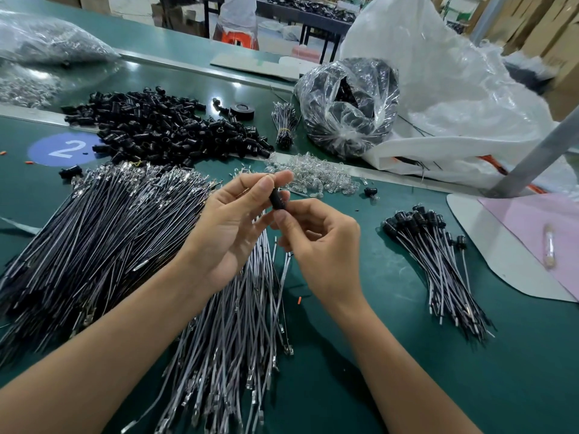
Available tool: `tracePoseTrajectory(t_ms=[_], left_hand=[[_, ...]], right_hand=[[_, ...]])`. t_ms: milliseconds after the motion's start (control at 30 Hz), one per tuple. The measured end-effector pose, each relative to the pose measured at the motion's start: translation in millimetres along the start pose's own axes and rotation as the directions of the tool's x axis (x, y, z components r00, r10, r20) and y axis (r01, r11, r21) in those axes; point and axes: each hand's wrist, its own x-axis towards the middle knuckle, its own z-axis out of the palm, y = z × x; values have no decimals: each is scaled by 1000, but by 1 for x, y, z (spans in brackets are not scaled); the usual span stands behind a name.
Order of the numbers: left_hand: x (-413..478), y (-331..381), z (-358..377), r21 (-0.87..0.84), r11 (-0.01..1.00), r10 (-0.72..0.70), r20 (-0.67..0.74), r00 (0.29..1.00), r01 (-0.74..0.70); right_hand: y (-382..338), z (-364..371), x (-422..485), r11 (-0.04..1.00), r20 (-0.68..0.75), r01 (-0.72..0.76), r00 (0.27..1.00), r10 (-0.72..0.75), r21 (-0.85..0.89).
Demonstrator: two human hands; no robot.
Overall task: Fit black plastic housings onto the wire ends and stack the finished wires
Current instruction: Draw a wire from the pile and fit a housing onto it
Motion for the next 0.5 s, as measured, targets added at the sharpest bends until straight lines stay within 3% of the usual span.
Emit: tracePoseTrajectory(t_ms=[267,500], left_hand=[[0,-4,4,81,995,55,46,997,-59],[0,-7,4,54,998,23,46,999,-25]], right_hand=[[5,-2,0,1000,-54,-1,999,1,-8],[6,-4,1,997,-36,15,999,-17,-74]])
